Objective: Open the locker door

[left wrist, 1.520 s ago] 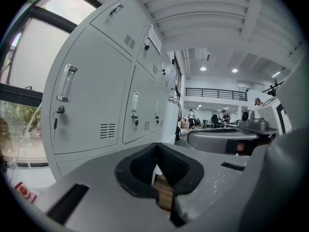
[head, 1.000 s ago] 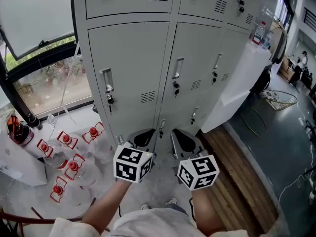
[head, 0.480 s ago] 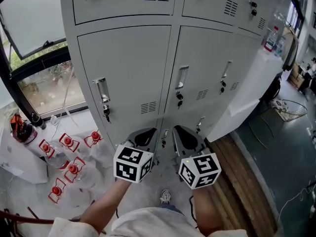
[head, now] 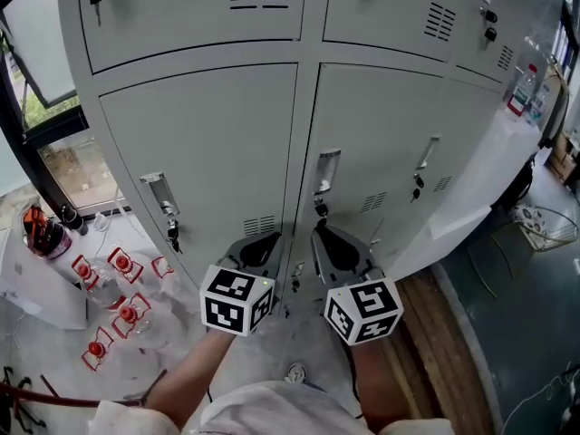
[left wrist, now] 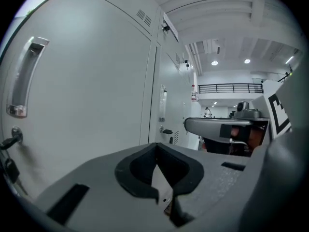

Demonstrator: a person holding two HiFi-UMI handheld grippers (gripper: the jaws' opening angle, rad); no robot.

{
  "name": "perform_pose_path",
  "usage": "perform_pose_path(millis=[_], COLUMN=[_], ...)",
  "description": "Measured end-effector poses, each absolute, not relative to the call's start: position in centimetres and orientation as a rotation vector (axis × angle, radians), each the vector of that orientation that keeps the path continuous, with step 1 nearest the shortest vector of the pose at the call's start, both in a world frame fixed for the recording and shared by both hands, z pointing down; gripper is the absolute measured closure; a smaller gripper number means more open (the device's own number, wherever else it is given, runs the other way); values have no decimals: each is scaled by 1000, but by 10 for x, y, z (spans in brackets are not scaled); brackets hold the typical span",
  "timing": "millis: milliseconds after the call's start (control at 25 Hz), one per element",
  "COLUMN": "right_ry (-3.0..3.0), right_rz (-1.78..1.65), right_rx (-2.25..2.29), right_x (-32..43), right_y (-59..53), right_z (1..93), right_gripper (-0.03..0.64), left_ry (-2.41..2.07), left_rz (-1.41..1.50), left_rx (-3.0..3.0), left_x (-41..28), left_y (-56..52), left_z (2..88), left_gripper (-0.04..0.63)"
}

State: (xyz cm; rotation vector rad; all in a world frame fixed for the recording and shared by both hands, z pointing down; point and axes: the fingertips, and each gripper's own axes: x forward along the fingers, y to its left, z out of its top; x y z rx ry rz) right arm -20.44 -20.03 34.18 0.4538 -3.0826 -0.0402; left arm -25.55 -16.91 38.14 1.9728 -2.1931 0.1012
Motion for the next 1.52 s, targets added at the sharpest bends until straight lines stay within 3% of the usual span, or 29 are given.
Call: perform_pose_path(millis=[440, 1000, 1520], right_ry=[-3126, -3175, -3174], right_rz=[-99, -59, 5], right_rx=[319, 81, 46], right_x=[-234, -255, -270], right_y=[-246, -261, -260], right_z=[327, 324, 320], right_gripper=[609, 529, 520], left_ry=[-2296, -2376, -2319], left_rz=[106, 138, 190], left_rx=[1836, 1648, 1746], left_x=[-280, -293, -289], left_y=[-204, -210, -212], left_z=[384, 400, 398], left_gripper=[589, 589, 589])
